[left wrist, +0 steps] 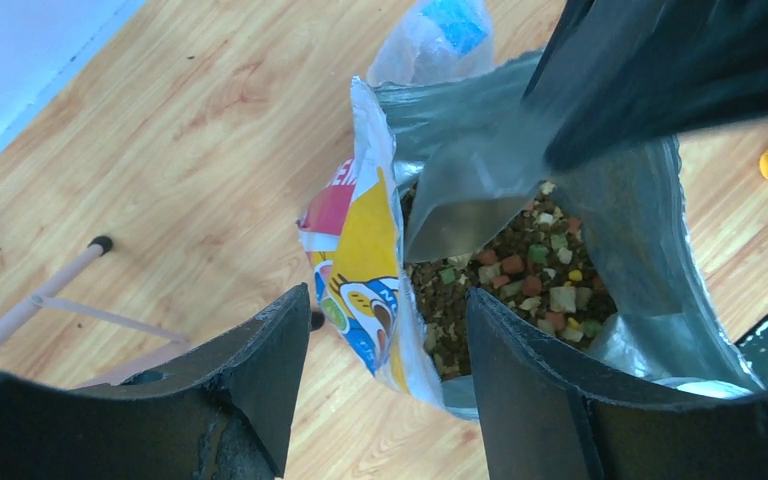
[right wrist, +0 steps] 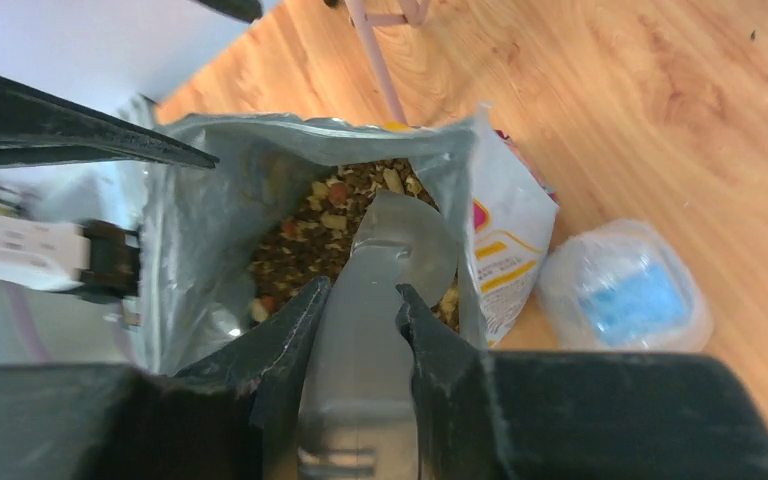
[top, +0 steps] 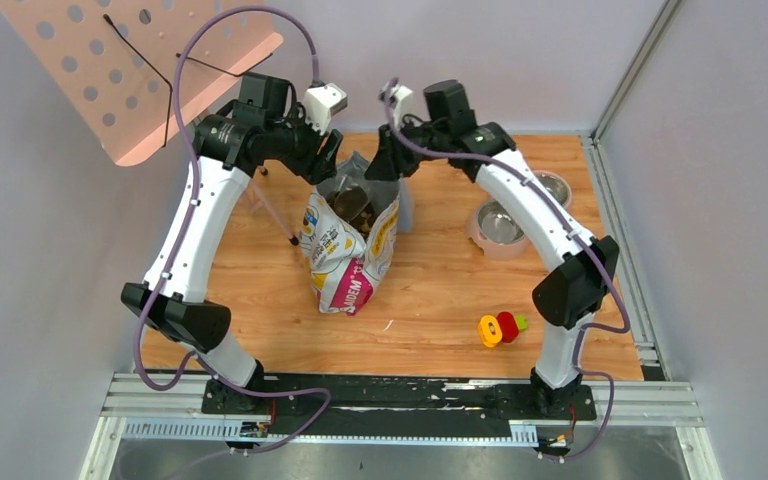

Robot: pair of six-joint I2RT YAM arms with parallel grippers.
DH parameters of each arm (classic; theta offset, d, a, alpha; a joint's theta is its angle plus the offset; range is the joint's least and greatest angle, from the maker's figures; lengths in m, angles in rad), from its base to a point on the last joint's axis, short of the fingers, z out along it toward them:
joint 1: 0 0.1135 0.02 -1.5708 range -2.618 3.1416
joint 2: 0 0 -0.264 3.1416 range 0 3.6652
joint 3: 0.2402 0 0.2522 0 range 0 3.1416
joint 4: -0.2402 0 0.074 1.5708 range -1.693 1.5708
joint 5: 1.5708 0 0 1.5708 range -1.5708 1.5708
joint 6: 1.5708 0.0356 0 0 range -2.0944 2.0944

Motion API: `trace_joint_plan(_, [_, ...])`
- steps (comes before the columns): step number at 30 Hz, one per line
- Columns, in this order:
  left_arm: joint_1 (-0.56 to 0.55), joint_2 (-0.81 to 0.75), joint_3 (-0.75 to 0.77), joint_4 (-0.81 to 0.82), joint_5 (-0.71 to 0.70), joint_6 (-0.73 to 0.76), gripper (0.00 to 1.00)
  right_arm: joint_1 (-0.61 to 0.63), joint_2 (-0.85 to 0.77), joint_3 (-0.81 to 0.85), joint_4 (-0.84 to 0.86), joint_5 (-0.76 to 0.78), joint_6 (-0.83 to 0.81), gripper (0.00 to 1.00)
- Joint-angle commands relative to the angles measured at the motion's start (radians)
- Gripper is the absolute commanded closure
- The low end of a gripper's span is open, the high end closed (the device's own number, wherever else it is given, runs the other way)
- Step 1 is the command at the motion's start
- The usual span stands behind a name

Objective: Serve the pet food

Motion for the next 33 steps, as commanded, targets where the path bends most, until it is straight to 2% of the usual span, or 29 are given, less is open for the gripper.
trace_joint_plan(1, [-0.005, -0.051, -0.017, 0.014, 0.041, -0.075, 0.33, 0.118, -0.011, 0.009, -0.02, 0.299, -0.35, 1.0])
trace_joint_plan(4, [-0.004, -0.079, -0.043, 0.018, 0.01, -0.097, 0.31, 0.176, 0.005, -0.034, -0.014, 0.362, -0.452, 1.0])
trace_joint_plan(7, [-0.002, -0.109, -0.097, 0.021, -0.144, -0.123, 0.29, 0.188, 0.023, -0.093, -0.008, 0.378, -0.498, 1.0])
trace_joint_plan(9, [0.013, -0.132, -0.127, 0.023, -0.195, -0.116, 0.28, 0.196, 0.036, -0.129, -0.016, 0.376, -0.508, 1.0])
trace_joint_plan(11, [0.044, -0.152, -0.148, 0.028, -0.183, -0.128, 0.27, 0.209, 0.041, -0.17, -0.025, 0.368, -0.508, 1.0])
trace_joint_plan(15, [0.087, -0.179, -0.166, 0.036, -0.142, -0.169, 0.27, 0.227, 0.048, -0.212, -0.059, 0.285, -0.399, 1.0])
trace_joint_plan(19, [0.09, -0.188, -0.156, 0.032, -0.129, -0.163, 0.27, 0.213, 0.085, -0.157, -0.155, 0.071, -0.269, 1.0])
trace_joint_plan(24, [0.09, -0.195, -0.156, 0.038, -0.069, -0.166, 0.27, 0.172, 0.085, -0.145, -0.134, -0.123, -0.095, 1.0])
trace_joint_plan(28, [0.09, -0.196, -0.139, 0.037, -0.003, -0.154, 0.29, 0.135, 0.076, -0.147, -0.12, -0.206, -0.03, 1.0])
trace_joint_plan(33, [0.09, -0.209, -0.149, 0.039, 0.009, -0.141, 0.29, 0.066, 0.098, -0.062, -0.1, -0.269, 0.1, 1.0])
